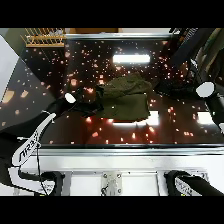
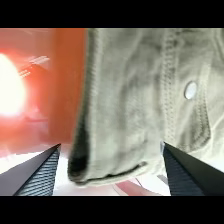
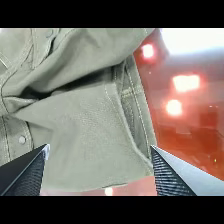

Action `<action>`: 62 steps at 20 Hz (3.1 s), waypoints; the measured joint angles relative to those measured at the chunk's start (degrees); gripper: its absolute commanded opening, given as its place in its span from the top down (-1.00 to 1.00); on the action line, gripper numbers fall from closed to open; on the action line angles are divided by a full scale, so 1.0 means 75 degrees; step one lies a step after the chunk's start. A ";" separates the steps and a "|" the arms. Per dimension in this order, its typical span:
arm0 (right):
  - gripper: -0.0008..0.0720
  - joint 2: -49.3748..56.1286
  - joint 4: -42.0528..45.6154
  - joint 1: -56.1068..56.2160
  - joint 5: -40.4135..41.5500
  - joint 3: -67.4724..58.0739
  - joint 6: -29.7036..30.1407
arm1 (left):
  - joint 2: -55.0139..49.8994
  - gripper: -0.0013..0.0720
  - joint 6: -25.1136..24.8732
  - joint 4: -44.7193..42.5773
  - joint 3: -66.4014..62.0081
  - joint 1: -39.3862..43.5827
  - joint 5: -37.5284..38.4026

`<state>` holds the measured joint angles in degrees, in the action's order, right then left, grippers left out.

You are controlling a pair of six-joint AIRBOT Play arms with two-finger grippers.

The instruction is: Fold the clothes and pants, and hang the long-sleeved shirts on hangers.

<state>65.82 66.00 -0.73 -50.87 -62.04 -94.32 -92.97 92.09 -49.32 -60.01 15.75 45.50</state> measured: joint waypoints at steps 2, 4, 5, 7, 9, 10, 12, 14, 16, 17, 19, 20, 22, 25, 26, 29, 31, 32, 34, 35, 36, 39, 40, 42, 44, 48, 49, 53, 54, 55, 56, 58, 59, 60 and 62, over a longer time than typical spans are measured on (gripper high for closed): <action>-0.93 -0.0006 0.0000 0.0000 -0.0102 0.0000 0.0000 | -0.0026 0.66 0.0029 -0.0029 0.0017 0.0175 -0.0070; -0.93 -0.0006 0.0009 -0.0006 -0.0306 0.0000 0.0000 | -0.0026 0.88 0.0038 -0.0055 0.0006 0.0283 -0.0108; -0.93 -0.0015 0.0044 -0.0029 -0.0478 0.0000 0.0003 | -0.0020 0.88 0.0052 -0.0012 -0.0038 0.0294 -0.0114; -0.93 -0.0012 0.0303 -0.0166 -0.0915 0.0102 -0.0006 | -0.0015 0.88 0.0052 -0.0017 -0.0210 0.0221 0.0020; -0.93 -0.0017 0.0560 -0.0414 -0.1276 0.0507 -0.0297 | 0.0009 0.88 -0.0020 -0.0076 -0.0411 0.0108 0.0318; -0.93 -0.0003 0.0670 -0.0536 -0.1349 0.0825 -0.0554 | 0.0012 0.88 -0.0093 -0.0111 -0.0478 0.0067 0.0463; -0.93 0.0070 0.0697 -0.0711 -0.1090 0.1629 -0.1183 | 0.0017 0.88 -0.0233 -0.0187 -0.0568 0.0017 0.0729; -0.93 0.0245 0.0256 -0.0746 -0.0370 0.2384 -0.1527 | 0.0020 0.88 -0.0356 -0.0230 -0.0609 -0.0006 0.0912; -0.93 0.0551 -0.0522 -0.0615 0.0478 0.2876 -0.1478 | 0.0026 0.88 -0.0417 -0.0248 -0.0635 -0.0020 0.1005; -0.93 0.0726 -0.1014 -0.0498 0.0871 0.3019 -0.1276 | 0.0026 0.88 -0.0437 -0.0256 -0.0641 -0.0026 0.1035; -0.93 0.1055 -0.2113 -0.0230 0.1530 0.3188 -0.0679 | 0.0026 0.88 -0.0466 -0.0274 -0.0650 -0.0029 0.1093; -0.92 0.1186 -0.2664 -0.0102 0.1848 0.3229 -0.0338 | 0.0023 0.88 -0.0472 -0.0277 -0.0653 -0.0029 0.1113; -0.25 0.1419 -0.3587 0.0128 0.2291 0.3287 0.0329 | 0.0026 0.88 -0.0493 -0.0280 -0.0659 -0.0029 0.1139; 0.35 0.1647 -0.4229 0.0332 0.2690 0.3314 0.1105 | 0.0026 0.88 -0.0498 -0.0280 -0.0659 -0.0029 0.1163; 0.42 0.1682 -0.4371 0.0370 0.2798 0.3293 0.1329 | 0.0026 0.88 -0.0498 -0.0280 -0.0659 -0.0029 0.1172; 0.92 0.1722 -0.4631 0.0423 0.3060 0.3127 0.1862 | 0.0052 0.88 -0.0504 -0.0280 -0.0659 -0.0032 0.1247; 0.92 0.1664 -0.4599 0.0417 0.3025 0.2833 0.2133 | 0.0239 0.88 -0.0519 -0.0280 -0.0659 -0.0061 0.1259; 0.92 0.1582 -0.4421 0.0382 0.2873 0.2588 0.2218 | 0.0437 0.88 -0.0519 -0.0283 -0.0682 -0.0108 0.1291; 0.92 0.1274 -0.3806 0.0274 0.2226 0.1795 0.2331 | 0.1014 0.88 -0.0519 -0.0277 -0.0921 -0.0236 0.1413; 0.92 0.1043 -0.3442 0.0227 0.1757 0.1265 0.2381 | 0.1367 0.88 -0.0516 -0.0271 -0.1131 -0.0300 0.1614; 0.92 0.0755 -0.3080 0.0192 0.1218 0.0647 0.2381 | 0.1778 0.88 -0.0513 -0.0268 -0.1413 -0.0356 0.1883; 0.92 -0.0259 -0.2340 0.0140 -0.0274 -0.1271 0.2192 | 0.3144 0.88 -0.0408 -0.0175 -0.2404 -0.0423 0.2745; 0.92 -0.0647 -0.2180 0.0134 -0.0635 -0.1888 0.2072 | 0.3611 0.88 -0.0388 -0.0114 -0.2693 -0.0417 0.2929; 0.92 -0.1393 -0.2011 0.0119 -0.1087 -0.2914 0.1789 | 0.4564 0.88 -0.0216 -0.0044 -0.3171 -0.0329 0.3112; 0.92 -0.2022 -0.1871 0.0114 -0.1364 -0.3660 0.1480 | 0.5383 0.88 0.0032 0.0000 -0.3468 -0.0169 0.3107; 0.92 -0.2646 -0.1448 0.0117 -0.1702 -0.4313 0.0501 | 0.6339 0.88 0.0825 -0.0449 -0.3620 0.0408 0.2888; 0.92 -0.2623 -0.1332 0.0117 -0.1810 -0.4377 0.0262 | 0.6411 0.88 0.1052 -0.0679 -0.3520 0.0580 0.2865; 0.92 -0.1612 -0.0924 0.0300 -0.2276 -0.4488 -0.0385 | 0.5945 0.88 0.1632 -0.1754 -0.2471 0.1075 0.2704; 0.92 -0.1137 -0.0842 0.0443 -0.2358 -0.4503 -0.0452 | 0.5639 0.88 0.1722 -0.1923 -0.2165 0.1072 0.2594; 0.92 -0.0597 -0.0740 0.0612 -0.2422 -0.4505 -0.0510 | 0.5281 0.88 0.1754 -0.1985 -0.1891 0.1003 0.2396; 0.92 -0.0061 -0.0659 0.0769 -0.2451 -0.4508 -0.0551 | 0.4820 0.88 0.1801 -0.1999 -0.1632 0.0860 0.2130; 0.92 0.1102 -0.0554 0.1052 -0.2305 -0.4514 -0.0554 | 0.3812 0.88 0.1804 -0.1827 -0.1338 0.0414 0.1527; 0.92 0.1667 -0.0510 0.1157 -0.2148 -0.4517 -0.0551 | 0.3270 0.88 0.1763 -0.1594 -0.1306 0.0119 0.1239; 0.92 0.2119 -0.0487 0.1224 -0.1973 -0.4517 -0.0548 | 0.2783 0.33 0.1655 -0.1320 -0.1338 -0.0172 0.1011; 0.92 0.2844 -0.0493 0.1314 -0.1664 -0.4523 -0.0542 | 0.1830 -0.93 0.1233 -0.0525 -0.1612 -0.0816 0.0667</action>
<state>87.15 62.30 9.13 -63.35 -95.96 -98.39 -79.24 101.34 -53.25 -72.10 9.63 50.50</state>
